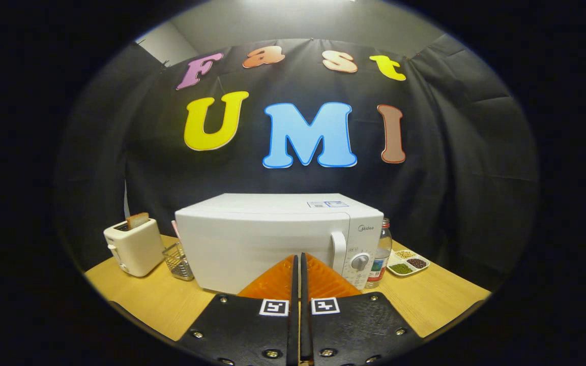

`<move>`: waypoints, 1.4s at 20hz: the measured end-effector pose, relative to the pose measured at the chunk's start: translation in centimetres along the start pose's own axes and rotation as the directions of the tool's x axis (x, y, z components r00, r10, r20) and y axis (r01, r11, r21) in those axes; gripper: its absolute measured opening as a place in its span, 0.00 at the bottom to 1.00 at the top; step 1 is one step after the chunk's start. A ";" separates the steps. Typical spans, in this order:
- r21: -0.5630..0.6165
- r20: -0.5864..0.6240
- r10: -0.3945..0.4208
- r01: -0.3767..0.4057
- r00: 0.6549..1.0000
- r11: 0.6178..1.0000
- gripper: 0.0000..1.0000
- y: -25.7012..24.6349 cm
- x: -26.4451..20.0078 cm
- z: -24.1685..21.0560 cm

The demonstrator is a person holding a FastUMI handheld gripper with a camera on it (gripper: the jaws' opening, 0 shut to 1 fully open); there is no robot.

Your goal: Open the microwave, put the food inside, and close the microwave door.

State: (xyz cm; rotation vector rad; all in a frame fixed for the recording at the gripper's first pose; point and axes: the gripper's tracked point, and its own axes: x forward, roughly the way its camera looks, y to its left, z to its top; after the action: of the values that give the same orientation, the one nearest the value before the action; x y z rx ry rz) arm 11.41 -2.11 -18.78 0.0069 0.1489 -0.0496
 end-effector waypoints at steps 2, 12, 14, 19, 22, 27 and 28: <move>-0.002 0.033 0.019 -0.019 0.999 1.000 0.02 0.0 -2.9 2.9; 0.015 0.135 0.064 -0.067 0.989 0.998 0.02 -1.4 -15.1 14.2; 0.019 0.173 0.075 -0.080 0.982 0.997 0.02 -1.2 -17.7 16.2; 0.097 0.302 0.020 -0.051 0.953 0.994 0.91 -1.7 -23.0 20.8; 0.053 0.394 0.041 -0.067 0.918 0.996 0.97 -0.6 -25.4 23.0; 0.000 0.394 0.086 -0.094 0.915 0.996 0.97 1.1 -26.6 23.3; 0.005 0.381 0.089 -0.098 0.920 0.995 0.97 1.3 -26.4 23.1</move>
State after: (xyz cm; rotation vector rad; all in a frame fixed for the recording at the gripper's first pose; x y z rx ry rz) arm -11.21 0.21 7.98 0.0285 -0.2419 0.0434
